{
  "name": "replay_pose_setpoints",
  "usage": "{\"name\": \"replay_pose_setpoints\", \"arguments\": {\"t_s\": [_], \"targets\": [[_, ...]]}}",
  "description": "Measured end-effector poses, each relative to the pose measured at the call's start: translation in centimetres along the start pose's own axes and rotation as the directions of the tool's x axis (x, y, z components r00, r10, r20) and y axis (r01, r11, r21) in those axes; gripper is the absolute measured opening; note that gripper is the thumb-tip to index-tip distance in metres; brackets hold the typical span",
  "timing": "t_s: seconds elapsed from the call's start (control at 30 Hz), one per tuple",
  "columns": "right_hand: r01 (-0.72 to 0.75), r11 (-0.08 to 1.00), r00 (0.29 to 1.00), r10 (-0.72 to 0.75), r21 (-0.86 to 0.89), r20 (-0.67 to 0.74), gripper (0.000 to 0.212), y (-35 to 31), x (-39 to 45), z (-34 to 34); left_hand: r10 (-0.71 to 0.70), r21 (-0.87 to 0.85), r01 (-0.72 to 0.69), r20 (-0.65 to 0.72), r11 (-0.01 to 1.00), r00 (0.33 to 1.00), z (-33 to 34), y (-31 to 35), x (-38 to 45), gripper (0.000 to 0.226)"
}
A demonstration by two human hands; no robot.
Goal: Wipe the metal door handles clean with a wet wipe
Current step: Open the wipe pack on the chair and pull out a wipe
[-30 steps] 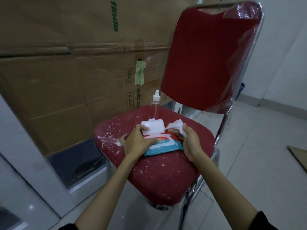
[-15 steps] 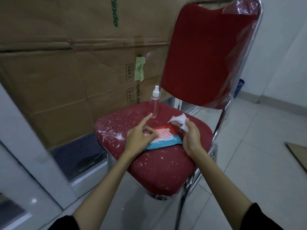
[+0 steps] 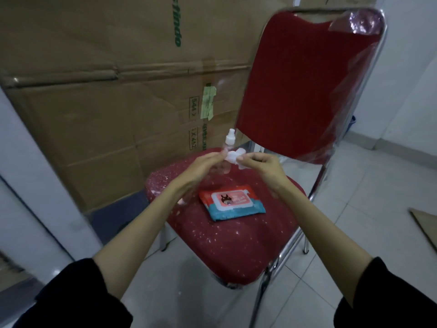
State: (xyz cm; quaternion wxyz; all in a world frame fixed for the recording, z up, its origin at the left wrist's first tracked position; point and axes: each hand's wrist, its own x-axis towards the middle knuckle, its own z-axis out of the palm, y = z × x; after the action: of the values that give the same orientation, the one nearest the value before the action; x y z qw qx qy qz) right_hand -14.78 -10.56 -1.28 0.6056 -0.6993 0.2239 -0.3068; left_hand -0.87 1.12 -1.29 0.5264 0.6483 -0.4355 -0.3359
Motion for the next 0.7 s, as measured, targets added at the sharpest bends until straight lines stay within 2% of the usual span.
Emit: {"name": "replay_pose_setpoints", "arguments": {"t_s": [0.07, 0.13, 0.27, 0.37, 0.47, 0.53, 0.6, 0.7], "targets": [[-0.064, 0.994, 0.998, 0.062, 0.09, 0.023, 0.012, -3.2, 0.7, 0.8, -0.009, -0.039, 0.008, -0.028, 0.999, 1.0, -1.6, 3.2, 0.0, 0.027], [-0.137, 0.975, 0.99, 0.133, 0.173, 0.036, 0.014, -6.6, 1.3, 1.8, 0.031, -0.055, -0.038, -0.12, 0.998, 0.992, -3.0, 6.6, -0.1, 0.013], [-0.246, 0.947, 0.968, 0.23, 0.205, 0.098, 0.019, -14.6, 2.6, 3.4, 0.071, -0.026, -0.08, -0.242, 0.996, 0.968, -6.3, 14.3, -0.8, 0.016], [-0.288, 0.938, 0.952, 0.259, 0.191, 0.163, 0.037, -20.2, 3.2, 4.2, 0.123, 0.084, -0.1, -0.345, 0.991, 0.931, -8.3, 19.6, -1.9, 0.013], [-0.31, 0.929, 0.94, 0.268, 0.201, 0.21, 0.055, -27.1, 3.7, 5.1, 0.137, 0.121, -0.092, -0.457, 0.988, 0.879, -10.8, 26.0, -3.5, 0.02], [-0.315, 0.928, 0.937, 0.272, 0.197, 0.219, 0.046, -31.9, 4.2, 5.6, 0.126, 0.134, -0.071, -0.468, 0.988, 0.875, -12.9, 30.3, -4.5, 0.025], [-0.324, 0.924, 0.933, 0.277, 0.202, 0.23, 0.032, -36.4, 4.7, 6.0, 0.08, 0.069, -0.054, -0.467, 0.996, 0.881, -15.1, 34.2, -5.4, 0.029], [-0.365, 0.892, 0.919, 0.299, 0.267, 0.257, 0.029, -42.9, 5.0, 6.8, 0.009, -0.058, -0.042, -0.485, 0.997, 0.874, -17.7, 39.7, -7.2, 0.033]]}}
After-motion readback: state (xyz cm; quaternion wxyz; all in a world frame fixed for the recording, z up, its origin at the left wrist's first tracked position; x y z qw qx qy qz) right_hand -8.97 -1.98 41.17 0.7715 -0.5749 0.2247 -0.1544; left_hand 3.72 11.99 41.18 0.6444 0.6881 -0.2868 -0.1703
